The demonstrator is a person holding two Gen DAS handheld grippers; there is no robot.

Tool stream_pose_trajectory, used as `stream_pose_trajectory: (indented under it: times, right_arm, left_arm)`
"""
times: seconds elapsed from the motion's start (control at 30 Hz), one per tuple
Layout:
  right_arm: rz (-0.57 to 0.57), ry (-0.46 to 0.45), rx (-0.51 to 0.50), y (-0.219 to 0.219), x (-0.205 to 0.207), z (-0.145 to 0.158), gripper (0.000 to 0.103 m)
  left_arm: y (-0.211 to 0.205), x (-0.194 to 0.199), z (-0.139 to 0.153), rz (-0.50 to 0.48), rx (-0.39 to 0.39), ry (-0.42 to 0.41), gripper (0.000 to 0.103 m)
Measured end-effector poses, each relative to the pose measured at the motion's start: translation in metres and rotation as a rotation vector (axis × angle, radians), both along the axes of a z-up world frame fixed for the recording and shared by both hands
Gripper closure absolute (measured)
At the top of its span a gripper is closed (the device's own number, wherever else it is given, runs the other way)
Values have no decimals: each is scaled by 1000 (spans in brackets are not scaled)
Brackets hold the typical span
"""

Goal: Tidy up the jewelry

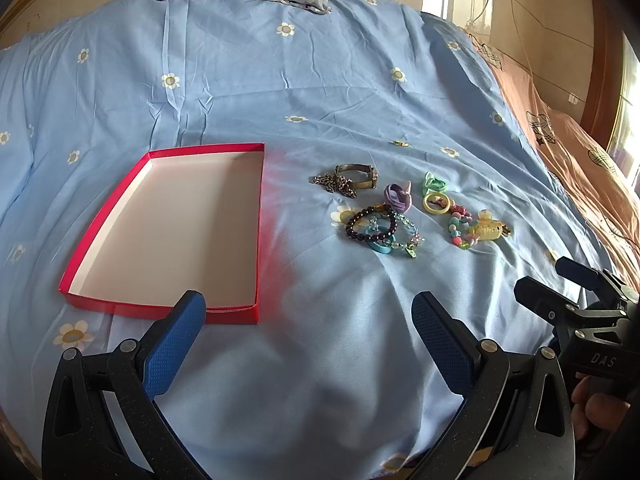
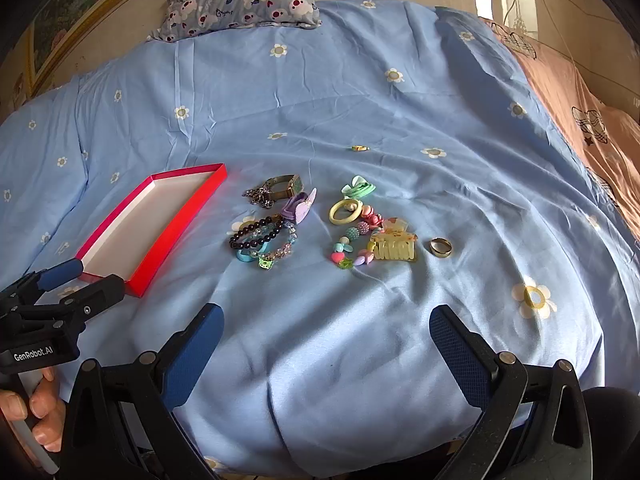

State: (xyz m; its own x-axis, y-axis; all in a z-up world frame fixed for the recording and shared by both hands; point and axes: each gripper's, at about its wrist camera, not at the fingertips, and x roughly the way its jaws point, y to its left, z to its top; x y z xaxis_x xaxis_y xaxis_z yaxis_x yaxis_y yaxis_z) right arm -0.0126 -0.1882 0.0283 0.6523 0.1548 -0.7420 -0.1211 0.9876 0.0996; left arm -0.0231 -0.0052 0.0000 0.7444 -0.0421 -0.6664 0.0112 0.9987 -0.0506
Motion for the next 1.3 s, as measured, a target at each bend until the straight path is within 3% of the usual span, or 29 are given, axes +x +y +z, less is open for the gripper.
stream_pose_trajectory:
  times: [1.3]
  right_arm:
    - [15,11,29,2,0,4,0]
  left_arm:
    - [0,-1,-1,2,-4,3,0]
